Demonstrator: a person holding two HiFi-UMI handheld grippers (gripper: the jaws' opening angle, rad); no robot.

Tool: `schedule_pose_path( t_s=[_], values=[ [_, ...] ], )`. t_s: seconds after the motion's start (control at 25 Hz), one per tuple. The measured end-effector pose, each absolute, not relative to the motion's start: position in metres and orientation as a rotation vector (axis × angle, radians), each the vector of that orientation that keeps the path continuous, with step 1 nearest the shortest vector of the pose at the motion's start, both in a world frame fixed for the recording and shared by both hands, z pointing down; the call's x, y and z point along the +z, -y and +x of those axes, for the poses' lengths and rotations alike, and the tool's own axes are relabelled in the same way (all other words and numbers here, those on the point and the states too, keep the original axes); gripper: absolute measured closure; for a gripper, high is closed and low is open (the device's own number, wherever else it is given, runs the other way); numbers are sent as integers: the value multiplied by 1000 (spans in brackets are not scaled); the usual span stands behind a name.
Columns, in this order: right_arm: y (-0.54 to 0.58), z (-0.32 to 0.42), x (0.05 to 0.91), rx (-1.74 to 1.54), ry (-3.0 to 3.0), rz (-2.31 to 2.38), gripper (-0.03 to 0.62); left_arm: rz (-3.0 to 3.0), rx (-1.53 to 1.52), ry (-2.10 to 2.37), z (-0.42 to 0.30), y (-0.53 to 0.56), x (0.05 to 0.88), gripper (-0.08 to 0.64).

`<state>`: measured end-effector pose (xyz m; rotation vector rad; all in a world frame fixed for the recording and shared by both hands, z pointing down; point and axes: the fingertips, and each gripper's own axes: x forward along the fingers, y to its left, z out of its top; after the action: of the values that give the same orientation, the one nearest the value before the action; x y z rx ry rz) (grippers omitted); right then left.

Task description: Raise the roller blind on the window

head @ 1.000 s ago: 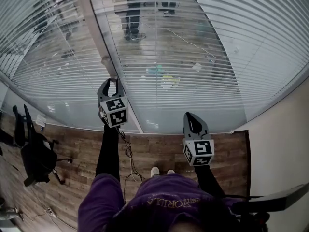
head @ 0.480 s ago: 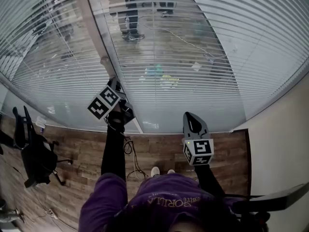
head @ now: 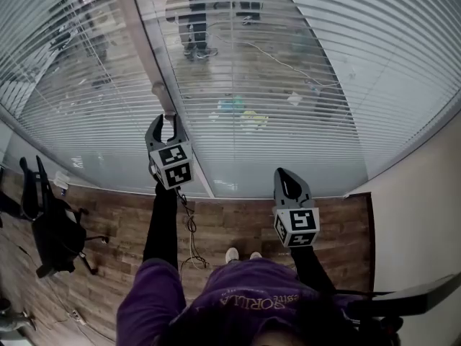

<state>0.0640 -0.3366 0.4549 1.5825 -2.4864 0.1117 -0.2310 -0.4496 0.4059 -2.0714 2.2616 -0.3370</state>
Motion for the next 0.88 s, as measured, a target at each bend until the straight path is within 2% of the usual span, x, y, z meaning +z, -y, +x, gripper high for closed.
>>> schedule_pose_path(
  t_s=[0.24,0.44,0.64,0.88],
  values=[
    [337,61,456,113,2489,1579,594,-1870,-728,-2067,-228,454,416,445],
    [337,63,456,110,2484,1583,594,-1833,-777,-2064,-230,454,417,445],
    [337,62,456,111,2485,1578,594,-2092,-526,-2262,-232,454,416,445],
    [333,61,454,109,2492,1571,594,-2399,126,-2615,-240,450,409,445]
  ],
)
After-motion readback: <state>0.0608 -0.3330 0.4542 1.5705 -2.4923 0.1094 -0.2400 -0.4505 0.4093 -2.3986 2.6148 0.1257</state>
